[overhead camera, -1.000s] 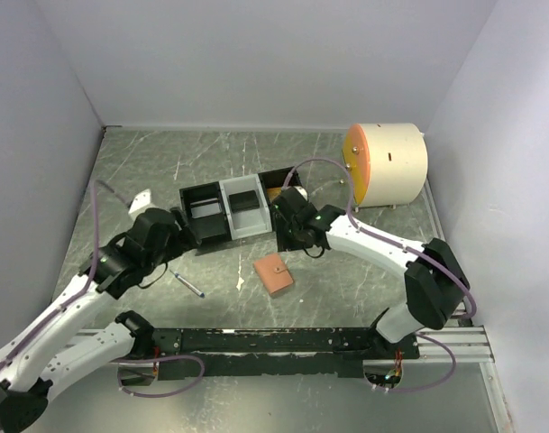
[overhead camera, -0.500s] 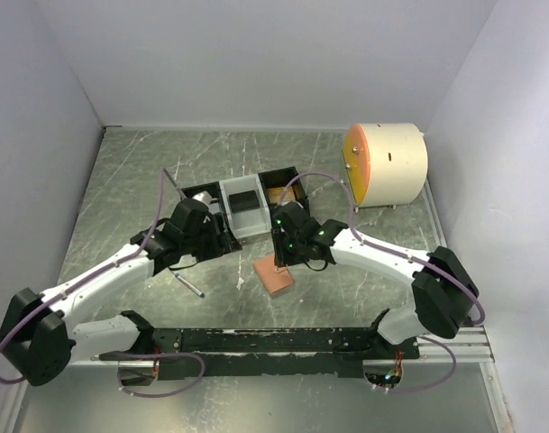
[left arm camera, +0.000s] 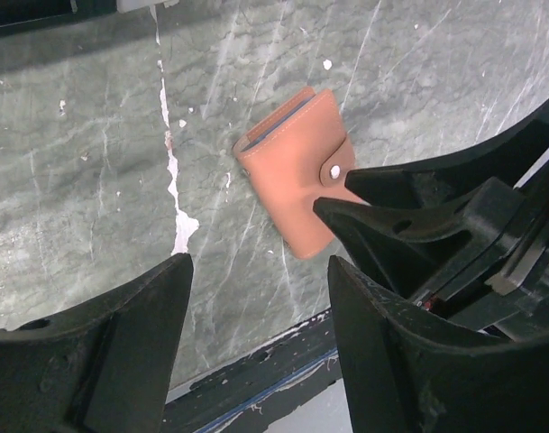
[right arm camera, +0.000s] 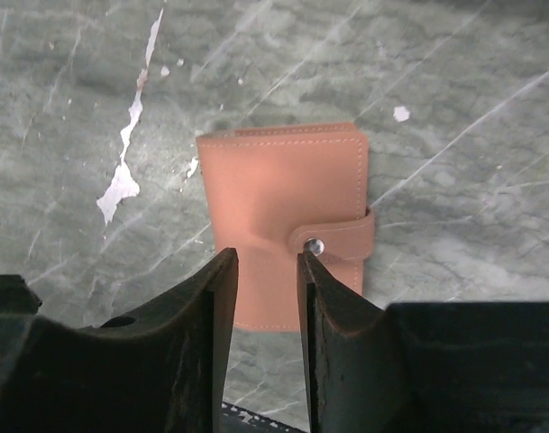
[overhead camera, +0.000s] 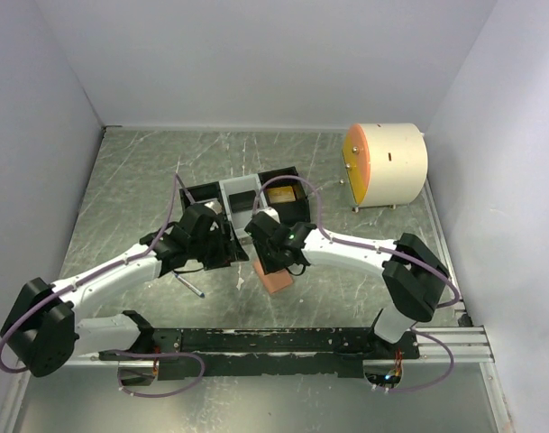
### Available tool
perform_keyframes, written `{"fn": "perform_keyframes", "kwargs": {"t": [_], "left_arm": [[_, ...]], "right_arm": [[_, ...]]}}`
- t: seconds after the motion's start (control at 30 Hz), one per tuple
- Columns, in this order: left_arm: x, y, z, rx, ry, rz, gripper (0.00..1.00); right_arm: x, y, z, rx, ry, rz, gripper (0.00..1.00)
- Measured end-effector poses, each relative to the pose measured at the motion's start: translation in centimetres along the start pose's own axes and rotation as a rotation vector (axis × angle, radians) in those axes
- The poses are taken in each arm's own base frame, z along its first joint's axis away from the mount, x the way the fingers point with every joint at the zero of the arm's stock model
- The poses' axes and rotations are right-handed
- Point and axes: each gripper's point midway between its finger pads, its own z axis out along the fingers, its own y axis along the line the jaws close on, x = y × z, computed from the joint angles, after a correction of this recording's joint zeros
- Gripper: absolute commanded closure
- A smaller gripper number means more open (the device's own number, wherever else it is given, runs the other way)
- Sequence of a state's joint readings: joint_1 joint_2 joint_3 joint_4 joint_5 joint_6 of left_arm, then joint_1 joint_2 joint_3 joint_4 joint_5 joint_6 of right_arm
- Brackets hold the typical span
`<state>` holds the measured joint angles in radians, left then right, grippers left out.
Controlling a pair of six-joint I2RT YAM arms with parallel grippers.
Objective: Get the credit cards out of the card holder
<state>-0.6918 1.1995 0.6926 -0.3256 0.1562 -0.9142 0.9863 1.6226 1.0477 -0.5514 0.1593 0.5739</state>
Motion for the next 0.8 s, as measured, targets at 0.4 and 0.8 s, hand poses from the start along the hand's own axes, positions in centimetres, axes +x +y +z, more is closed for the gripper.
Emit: {"fn": "perform_keyframes", "kwargs": {"t": [0.4,0.8], "left_arm": [[-0.8,0.2,-1.4,-0.016,-0.061,0.001,0.27],[-0.5,0.4,-0.8,-0.025,-0.040,0.001,0.28]], "right_arm": [[-0.6,-1.0,0.6,0.079,0.002,-0.021,0.67],[0.8,-2.3,2.1,0.158,0.037,-0.016,0.77]]}}
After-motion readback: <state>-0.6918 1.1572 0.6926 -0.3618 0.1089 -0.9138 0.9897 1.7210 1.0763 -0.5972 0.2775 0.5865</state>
